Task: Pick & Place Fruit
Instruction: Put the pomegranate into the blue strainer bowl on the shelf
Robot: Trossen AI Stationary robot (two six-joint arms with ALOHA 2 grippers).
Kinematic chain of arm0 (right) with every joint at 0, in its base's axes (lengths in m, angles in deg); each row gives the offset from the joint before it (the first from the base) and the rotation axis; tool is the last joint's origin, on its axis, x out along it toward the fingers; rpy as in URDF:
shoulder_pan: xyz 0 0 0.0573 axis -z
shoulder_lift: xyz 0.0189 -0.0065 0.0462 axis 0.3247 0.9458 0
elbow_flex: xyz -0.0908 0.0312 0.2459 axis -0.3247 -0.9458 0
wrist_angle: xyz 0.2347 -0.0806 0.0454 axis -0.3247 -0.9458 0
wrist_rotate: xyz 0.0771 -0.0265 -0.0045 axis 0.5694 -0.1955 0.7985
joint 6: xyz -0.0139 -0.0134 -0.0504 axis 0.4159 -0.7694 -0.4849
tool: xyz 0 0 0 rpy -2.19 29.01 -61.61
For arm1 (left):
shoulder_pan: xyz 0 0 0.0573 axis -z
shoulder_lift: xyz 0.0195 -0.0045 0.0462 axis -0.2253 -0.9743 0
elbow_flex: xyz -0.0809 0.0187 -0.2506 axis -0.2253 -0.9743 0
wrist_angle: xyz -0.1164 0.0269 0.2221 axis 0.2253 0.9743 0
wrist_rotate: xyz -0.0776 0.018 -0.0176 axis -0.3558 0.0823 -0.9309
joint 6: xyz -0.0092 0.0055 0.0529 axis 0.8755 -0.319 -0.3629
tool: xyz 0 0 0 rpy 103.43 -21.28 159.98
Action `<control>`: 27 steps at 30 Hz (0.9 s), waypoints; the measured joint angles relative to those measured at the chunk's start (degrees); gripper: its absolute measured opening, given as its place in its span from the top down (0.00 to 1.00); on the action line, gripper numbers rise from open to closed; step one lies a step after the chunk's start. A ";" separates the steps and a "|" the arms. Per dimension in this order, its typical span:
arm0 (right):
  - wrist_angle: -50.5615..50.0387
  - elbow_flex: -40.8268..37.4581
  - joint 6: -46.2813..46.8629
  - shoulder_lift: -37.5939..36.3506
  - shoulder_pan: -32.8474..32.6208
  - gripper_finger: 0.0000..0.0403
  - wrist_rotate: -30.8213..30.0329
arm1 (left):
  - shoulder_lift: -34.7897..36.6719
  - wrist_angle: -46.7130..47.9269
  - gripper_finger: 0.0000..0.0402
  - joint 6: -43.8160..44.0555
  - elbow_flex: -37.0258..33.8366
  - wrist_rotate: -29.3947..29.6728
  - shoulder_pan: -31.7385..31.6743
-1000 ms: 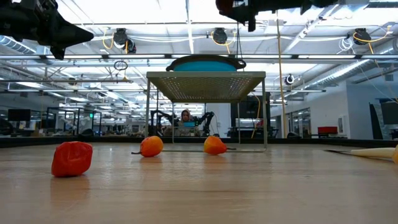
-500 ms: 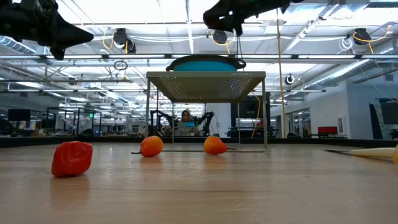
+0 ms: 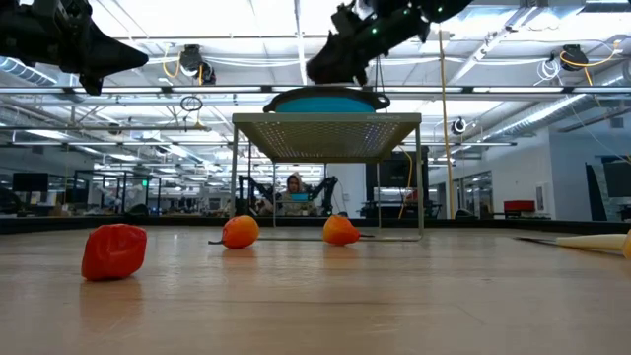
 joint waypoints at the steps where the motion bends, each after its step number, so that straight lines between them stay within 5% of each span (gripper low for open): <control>1: -0.02 0.00 0.01 0.66 0.00 0.42 0.74 | 0.00 0.00 0.96 0.00 0.00 -0.01 0.00; 27: -7.81 0.07 -0.35 4.37 1.40 0.41 2.18 | -0.02 -0.07 0.96 1.77 0.00 2.56 0.00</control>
